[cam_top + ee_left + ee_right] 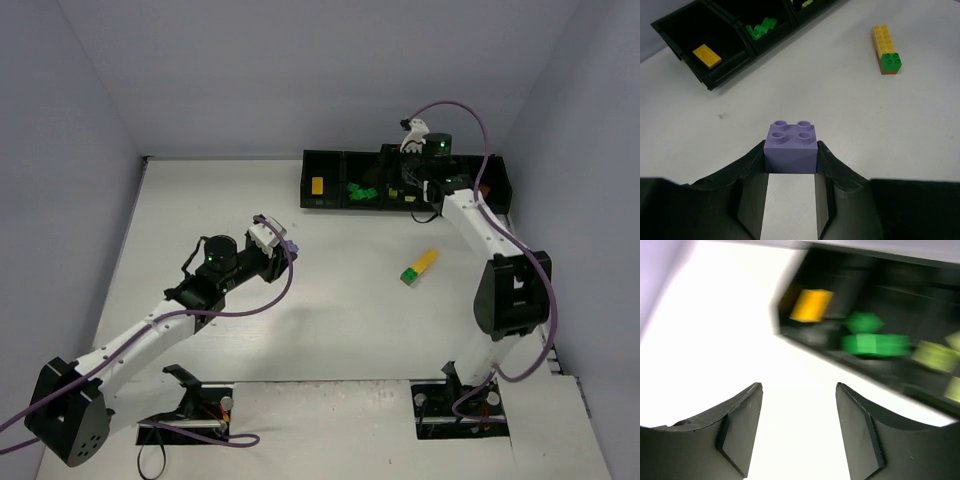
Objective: Sort the legos into containers by color
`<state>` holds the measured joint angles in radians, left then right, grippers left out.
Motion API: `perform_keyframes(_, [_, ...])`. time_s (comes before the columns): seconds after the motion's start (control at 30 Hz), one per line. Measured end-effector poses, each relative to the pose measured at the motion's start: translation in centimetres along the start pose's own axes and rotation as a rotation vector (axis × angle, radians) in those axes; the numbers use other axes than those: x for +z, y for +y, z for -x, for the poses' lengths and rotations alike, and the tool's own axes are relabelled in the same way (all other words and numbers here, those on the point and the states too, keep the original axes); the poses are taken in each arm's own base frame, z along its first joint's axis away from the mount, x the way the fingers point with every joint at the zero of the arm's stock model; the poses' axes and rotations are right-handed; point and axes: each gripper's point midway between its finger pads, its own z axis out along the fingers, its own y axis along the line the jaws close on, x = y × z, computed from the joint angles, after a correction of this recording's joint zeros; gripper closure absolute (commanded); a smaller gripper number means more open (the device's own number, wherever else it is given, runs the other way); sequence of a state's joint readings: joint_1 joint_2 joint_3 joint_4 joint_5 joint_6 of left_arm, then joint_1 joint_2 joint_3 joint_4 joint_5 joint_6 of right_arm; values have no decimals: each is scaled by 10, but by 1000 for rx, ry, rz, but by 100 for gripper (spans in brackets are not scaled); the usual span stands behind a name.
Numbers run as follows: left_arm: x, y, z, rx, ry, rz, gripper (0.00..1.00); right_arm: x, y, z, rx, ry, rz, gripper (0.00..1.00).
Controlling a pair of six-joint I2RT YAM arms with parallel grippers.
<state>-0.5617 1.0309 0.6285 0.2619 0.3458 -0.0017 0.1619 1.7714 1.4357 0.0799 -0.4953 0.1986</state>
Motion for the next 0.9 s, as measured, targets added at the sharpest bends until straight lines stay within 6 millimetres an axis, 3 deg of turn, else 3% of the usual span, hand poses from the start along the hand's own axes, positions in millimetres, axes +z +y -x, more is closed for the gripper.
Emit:
perform_keyframes(0.17, [10,5,20,72,-29,-8,100,-33,110,-13,-60,33,304,37])
perform_keyframes(0.23, [13,6,26,95,-38,-13,100,-41,143,-32,-66,82,403,36])
perform_keyframes(0.3, [16,6,31,117,-45,-20,100,-47,163,-49,-64,129,469,34])
perform_keyframes(0.43, [21,8,36,147,-47,-26,100,-54,182,-70,-44,196,533,33])
perform_keyframes(0.9, [34,4,50,203,-59,-58,100,-69,217,-78,-52,223,620,32])
